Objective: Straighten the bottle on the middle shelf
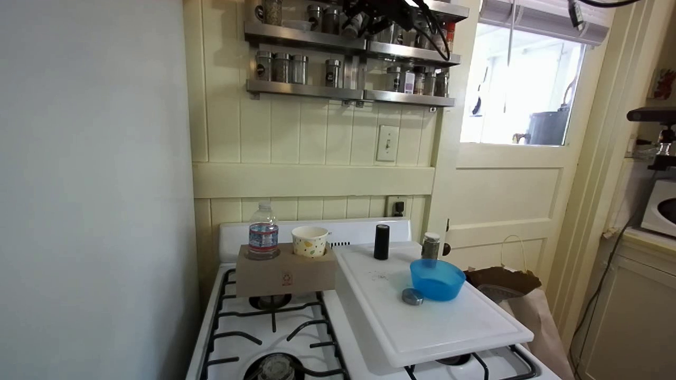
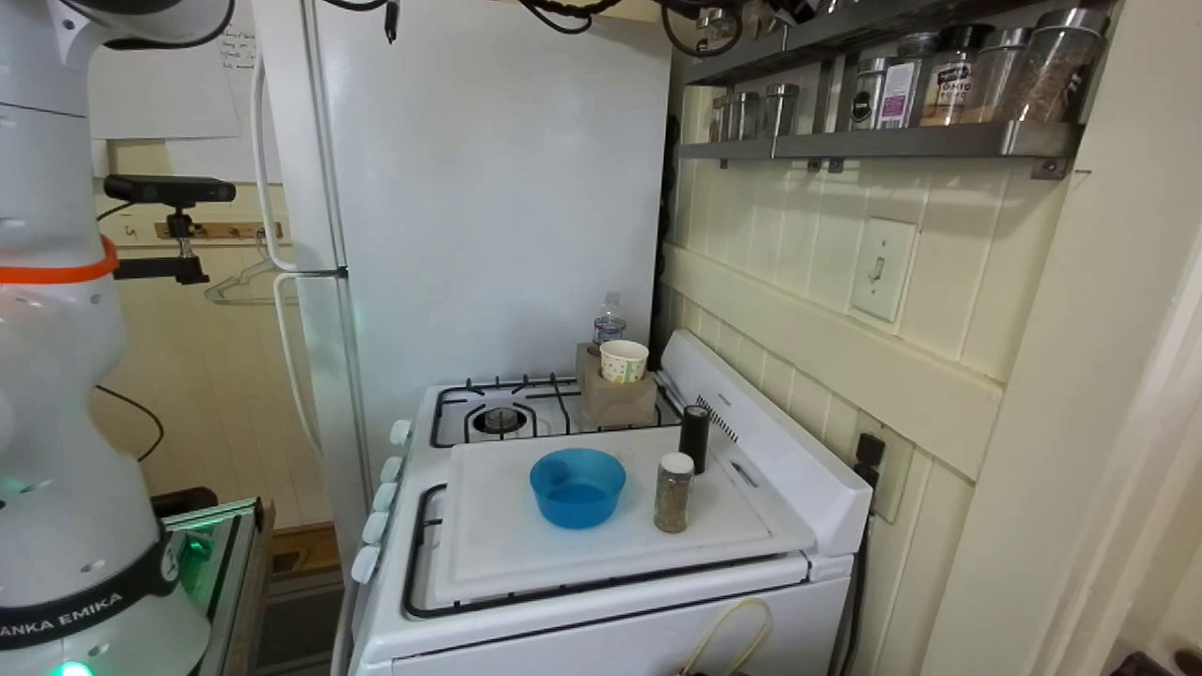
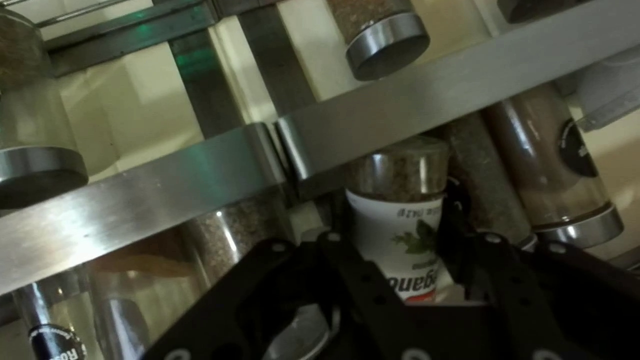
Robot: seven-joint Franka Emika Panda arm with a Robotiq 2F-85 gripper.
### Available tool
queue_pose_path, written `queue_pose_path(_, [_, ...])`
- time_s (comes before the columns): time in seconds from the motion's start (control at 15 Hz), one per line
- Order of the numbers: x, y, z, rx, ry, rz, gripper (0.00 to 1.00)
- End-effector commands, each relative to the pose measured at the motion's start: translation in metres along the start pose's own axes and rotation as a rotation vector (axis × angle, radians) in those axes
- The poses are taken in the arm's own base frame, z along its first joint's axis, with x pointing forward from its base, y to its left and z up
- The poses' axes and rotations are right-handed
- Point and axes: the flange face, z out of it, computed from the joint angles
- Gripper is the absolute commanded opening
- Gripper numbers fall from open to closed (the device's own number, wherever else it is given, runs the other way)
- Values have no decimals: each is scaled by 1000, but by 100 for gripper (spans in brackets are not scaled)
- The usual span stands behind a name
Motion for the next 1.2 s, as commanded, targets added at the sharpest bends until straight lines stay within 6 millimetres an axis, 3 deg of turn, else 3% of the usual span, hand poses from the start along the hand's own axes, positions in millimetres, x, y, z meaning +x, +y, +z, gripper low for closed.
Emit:
queue_pose_path(0.0, [-2, -3, 1, 6, 43, -43, 19])
queue_pose_path(1.13, [-25, 4, 4, 27, 173, -281, 19])
